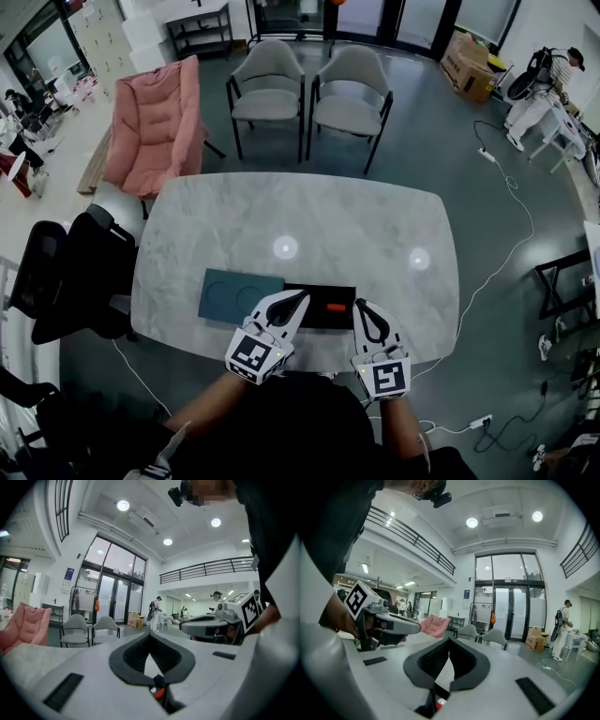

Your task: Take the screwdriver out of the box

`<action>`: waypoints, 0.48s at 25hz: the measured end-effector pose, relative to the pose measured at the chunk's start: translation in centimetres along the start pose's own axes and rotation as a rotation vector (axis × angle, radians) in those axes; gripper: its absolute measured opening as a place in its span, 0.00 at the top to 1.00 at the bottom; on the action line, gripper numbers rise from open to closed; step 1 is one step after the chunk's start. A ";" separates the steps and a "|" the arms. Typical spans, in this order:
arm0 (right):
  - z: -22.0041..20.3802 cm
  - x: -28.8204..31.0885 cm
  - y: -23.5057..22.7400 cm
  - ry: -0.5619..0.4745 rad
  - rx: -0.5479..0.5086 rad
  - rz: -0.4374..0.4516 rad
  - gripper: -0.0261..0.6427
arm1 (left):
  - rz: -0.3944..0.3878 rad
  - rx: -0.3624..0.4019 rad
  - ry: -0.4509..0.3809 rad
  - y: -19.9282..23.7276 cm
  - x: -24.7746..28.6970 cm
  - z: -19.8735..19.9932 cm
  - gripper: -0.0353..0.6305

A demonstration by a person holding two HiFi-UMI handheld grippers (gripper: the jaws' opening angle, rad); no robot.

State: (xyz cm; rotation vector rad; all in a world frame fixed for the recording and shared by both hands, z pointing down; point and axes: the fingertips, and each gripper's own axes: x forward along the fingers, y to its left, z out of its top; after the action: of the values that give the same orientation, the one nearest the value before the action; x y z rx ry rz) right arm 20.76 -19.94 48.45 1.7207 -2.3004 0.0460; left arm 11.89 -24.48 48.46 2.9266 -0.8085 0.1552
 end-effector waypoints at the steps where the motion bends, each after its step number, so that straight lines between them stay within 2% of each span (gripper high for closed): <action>1: -0.5 0.2 0.2 0.015 -0.003 0.020 0.93 | 0.005 0.000 0.002 0.0 0.0 -0.3 0.94; 4: -1.5 1.1 0.7 0.017 -0.045 0.077 0.93 | 0.019 0.001 0.014 0.2 0.0 -1.0 0.94; 6: -2.8 2.0 1.1 0.054 -0.122 0.106 0.93 | 0.036 -0.006 0.026 0.6 -0.2 -1.6 0.94; 8: -5.0 2.9 1.4 0.143 -0.210 0.121 0.93 | 0.056 -0.022 0.036 0.9 -0.5 -2.2 0.94; 12: -9.7 4.3 2.0 0.321 -0.299 0.176 0.93 | 0.073 -0.058 0.050 1.4 -1.1 -3.2 0.94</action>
State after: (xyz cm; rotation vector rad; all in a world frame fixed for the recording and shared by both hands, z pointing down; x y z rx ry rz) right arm 19.64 -21.62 59.05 1.2619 -2.0899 0.0099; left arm 10.01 -24.68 51.58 2.8295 -0.8969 0.2061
